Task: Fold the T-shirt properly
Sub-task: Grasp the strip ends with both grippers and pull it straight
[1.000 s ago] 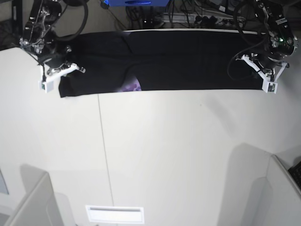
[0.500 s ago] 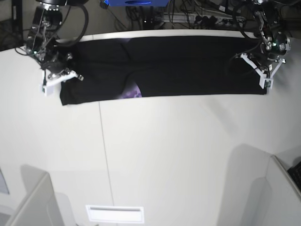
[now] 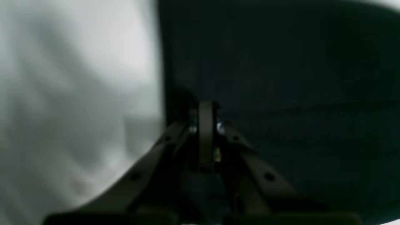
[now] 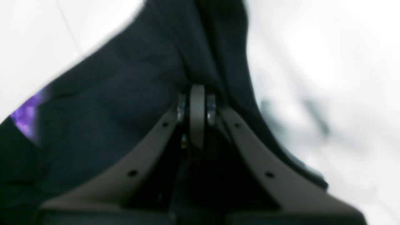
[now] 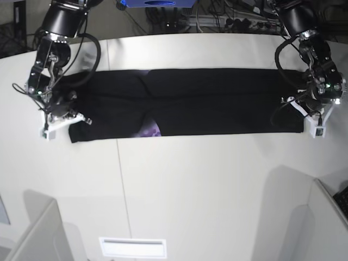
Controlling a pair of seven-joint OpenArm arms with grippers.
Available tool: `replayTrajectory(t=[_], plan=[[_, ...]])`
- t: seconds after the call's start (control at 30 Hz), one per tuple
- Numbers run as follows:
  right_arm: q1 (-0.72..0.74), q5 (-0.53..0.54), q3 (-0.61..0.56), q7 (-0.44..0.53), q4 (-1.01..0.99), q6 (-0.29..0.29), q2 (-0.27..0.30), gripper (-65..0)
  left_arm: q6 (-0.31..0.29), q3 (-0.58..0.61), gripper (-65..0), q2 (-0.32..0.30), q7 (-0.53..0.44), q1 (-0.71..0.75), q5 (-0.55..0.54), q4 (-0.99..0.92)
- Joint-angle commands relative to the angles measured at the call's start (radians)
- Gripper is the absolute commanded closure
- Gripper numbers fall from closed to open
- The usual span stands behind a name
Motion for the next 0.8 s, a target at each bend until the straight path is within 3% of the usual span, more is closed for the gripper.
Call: replayTrajectory(t=[0.0, 0.13, 0.27, 0.37, 0.57, 0.77], plan=[[0.014, 0.01, 0.003, 0.006, 0.034, 0.008, -0.003, 0.0, 0.001, -0.02, 0.0, -0.016, 0.004, -0.011, 0.006, 0.047], [-0.016, 0.01, 0.003, 0.006, 0.114, 0.024, -0.02, 0.0, -0.013, -0.063, 0.0, -0.014, 0.035, -0.006, 0.001, 0.146], [-0.032, 0.01, 0.014, 0.006, 0.171, 0.115, -0.02, 0.0, -0.108, -0.164, 0.0, -0.019, 0.136, -0.011, -0.112, 0.198], [-0.069, 0.01, 0.034, 0.017, 0.217, 0.127, -0.02, 0.0, -0.102, -0.228, 0.0, -0.025, 0.159, -0.006, -0.142, 0.21], [-0.138, 0.01, 0.036, 0.135, 0.246, 0.127, -0.017, 0.0, -0.103, -0.268, 0.0, -0.089, 0.159, 0.063, -0.148, 0.262], [-0.164, 0.01, 0.048, 0.135, 0.254, 0.127, -0.021, 0.0, -0.103, -0.27, 0.0, -0.119, 0.159, 0.127, -0.148, 0.296]])
